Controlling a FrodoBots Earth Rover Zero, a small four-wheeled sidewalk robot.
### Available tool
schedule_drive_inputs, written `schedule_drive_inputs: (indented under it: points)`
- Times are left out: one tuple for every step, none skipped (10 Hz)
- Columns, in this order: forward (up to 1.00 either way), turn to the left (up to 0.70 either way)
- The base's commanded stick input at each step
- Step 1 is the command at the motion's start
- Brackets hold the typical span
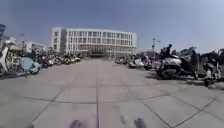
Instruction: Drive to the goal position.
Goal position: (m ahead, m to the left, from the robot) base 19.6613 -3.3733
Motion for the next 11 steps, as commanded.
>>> schedule_drive_inputs:
  points:
    - [1.0, 0.0]
    - [1.0, 0.0]
    - [1.0, 0.0]
    - [1.0, 0.0]
    - [1.0, 0.18]
    - [1.0, 0.38]
    - [1.0, 0.4]
    - [1.0, 0.34]
    - [1.0, 0.12]
    - [1.0, 0.0]
    - [1.0, 0.0]
